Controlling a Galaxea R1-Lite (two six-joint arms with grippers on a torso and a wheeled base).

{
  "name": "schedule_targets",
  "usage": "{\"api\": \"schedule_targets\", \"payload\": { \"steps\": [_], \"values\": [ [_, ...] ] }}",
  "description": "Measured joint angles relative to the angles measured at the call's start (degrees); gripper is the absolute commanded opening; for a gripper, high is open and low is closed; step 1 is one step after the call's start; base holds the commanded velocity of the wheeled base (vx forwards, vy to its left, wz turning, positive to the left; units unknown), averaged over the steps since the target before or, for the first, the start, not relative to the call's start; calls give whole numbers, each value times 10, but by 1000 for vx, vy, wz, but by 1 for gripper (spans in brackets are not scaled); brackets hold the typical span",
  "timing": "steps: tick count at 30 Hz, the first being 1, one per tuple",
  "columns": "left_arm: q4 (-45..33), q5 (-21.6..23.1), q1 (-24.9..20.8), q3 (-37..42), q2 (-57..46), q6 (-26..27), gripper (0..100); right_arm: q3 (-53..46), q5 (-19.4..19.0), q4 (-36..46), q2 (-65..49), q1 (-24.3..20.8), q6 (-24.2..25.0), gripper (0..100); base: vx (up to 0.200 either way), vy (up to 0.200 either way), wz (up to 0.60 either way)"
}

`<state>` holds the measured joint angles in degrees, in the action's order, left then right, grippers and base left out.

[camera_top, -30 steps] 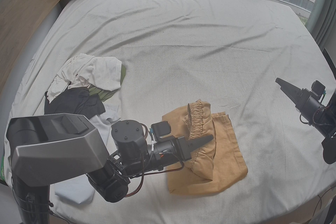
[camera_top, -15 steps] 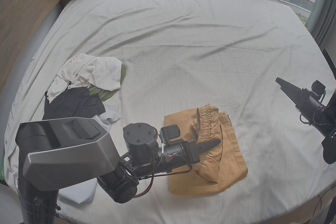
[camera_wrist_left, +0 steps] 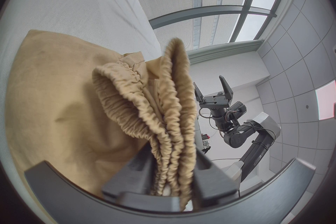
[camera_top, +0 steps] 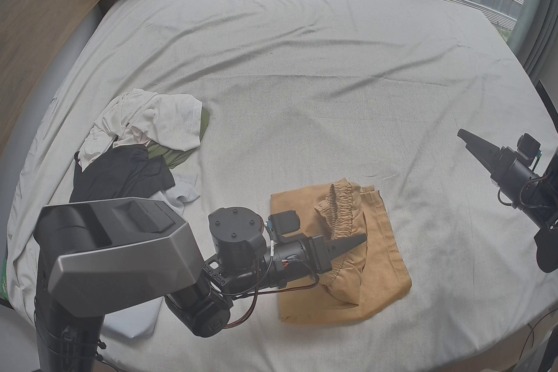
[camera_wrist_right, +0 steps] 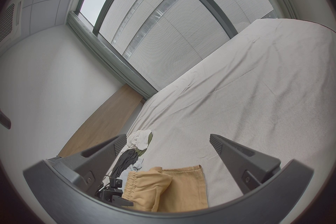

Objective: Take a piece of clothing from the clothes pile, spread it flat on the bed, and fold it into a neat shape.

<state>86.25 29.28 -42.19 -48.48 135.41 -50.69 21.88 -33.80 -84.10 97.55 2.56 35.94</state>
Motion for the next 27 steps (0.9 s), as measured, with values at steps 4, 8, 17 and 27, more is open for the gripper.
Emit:
{"api": "schedule_targets", "payload": {
  "steps": [4,8,17,27],
  "values": [
    [0,0,-1,-3,1,0,100,0,0,0,0,1,0,100,0,0,0],
    [0,0,-2,-3,1,0,100,0,0,0,0,1,0,100,0,0,0],
    [2,-1,0,12,-6,0,100,0,0,0,0,1,0,100,0,0,0],
    [5,-2,31,95,-75,24,100,-9,-4,4,1,-9,0,100,0,0,0]
  ]
}}
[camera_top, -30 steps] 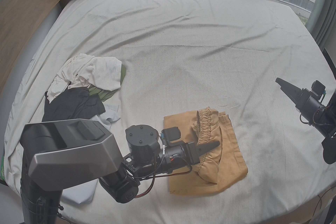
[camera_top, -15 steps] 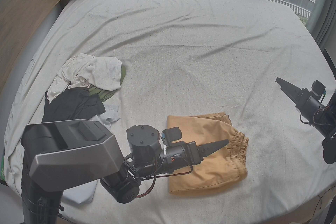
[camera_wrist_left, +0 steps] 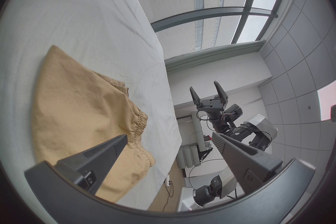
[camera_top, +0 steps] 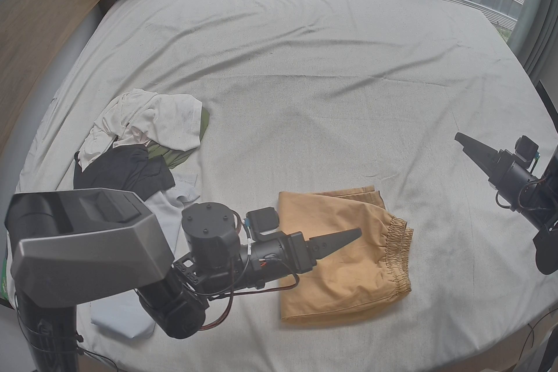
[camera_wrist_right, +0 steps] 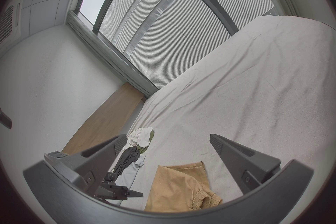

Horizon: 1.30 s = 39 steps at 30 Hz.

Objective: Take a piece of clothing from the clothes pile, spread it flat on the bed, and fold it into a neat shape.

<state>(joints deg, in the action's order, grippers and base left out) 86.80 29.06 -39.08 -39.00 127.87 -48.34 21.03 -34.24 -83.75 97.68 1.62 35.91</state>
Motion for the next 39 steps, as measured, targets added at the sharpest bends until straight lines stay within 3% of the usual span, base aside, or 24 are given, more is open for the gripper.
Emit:
{"api": "schedule_targets", "payload": {
  "steps": [5,16,25,39],
  "values": [
    [11,-2,50,66,-50,48,100,-7,-1,4,0,-11,0,100,0,0,0],
    [19,23,168,171,-184,84,100,-30,-2,9,4,-23,-3,100,0,0,0],
    [19,25,208,202,-207,200,100,-46,-1,73,25,-24,-39,100,0,0,0],
    [20,32,246,241,-196,340,100,-92,0,76,85,-33,-126,100,0,0,0]
  ]
}}
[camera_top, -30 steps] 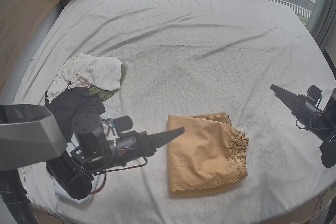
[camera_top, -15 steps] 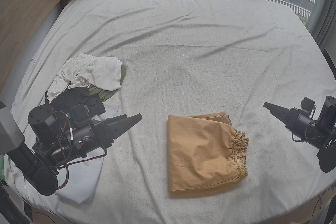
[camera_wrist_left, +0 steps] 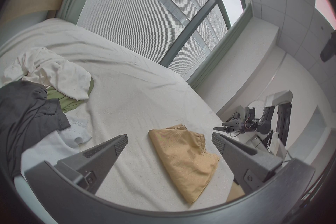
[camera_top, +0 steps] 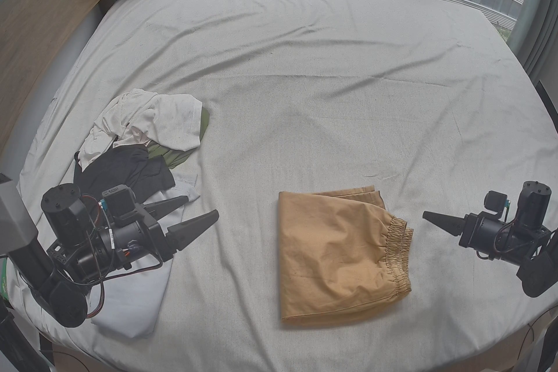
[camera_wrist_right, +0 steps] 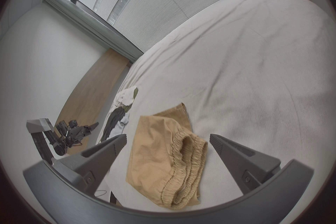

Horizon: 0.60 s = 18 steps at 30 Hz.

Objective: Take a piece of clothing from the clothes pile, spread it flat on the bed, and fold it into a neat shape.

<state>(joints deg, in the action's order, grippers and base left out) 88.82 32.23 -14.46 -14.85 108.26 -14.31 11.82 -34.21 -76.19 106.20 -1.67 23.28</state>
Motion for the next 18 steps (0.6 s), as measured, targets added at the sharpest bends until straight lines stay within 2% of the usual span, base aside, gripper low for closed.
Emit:
{"api": "schedule_targets", "payload": {
  "steps": [6,15,18],
  "values": [
    [0,1,3,25,5,70,100,-9,0,2,17,0,-4,100,0,0,0],
    [1,1,27,53,22,229,100,-21,0,4,25,0,-6,100,0,0,0],
    [1,1,37,59,29,245,100,-27,0,10,26,0,-6,100,0,0,0]
  ]
}}
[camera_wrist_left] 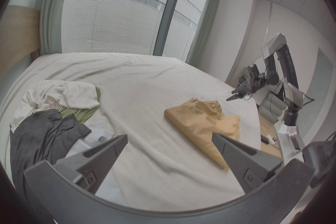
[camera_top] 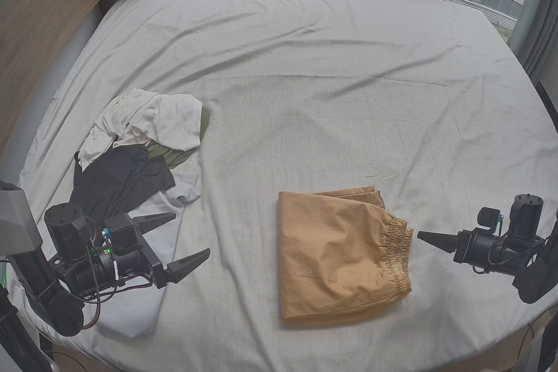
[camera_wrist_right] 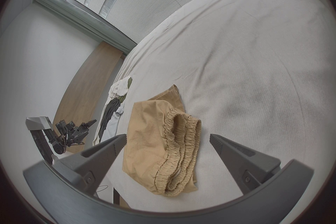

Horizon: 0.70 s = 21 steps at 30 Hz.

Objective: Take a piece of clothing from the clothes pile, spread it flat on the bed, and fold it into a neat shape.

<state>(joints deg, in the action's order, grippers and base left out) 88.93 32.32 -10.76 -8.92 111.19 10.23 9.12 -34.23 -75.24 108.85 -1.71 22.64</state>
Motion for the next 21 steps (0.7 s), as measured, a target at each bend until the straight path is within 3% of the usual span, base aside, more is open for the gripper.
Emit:
{"api": "schedule_targets", "payload": {
  "steps": [8,15,21],
  "values": [
    [0,0,3,6,7,3,100,-14,0,4,13,3,-4,100,0,0,0],
    [0,0,2,7,10,3,100,-29,0,4,47,-2,-53,100,0,0,0],
    [0,0,2,8,11,3,100,-33,0,1,80,-17,-57,100,0,0,0]
  ]
}}
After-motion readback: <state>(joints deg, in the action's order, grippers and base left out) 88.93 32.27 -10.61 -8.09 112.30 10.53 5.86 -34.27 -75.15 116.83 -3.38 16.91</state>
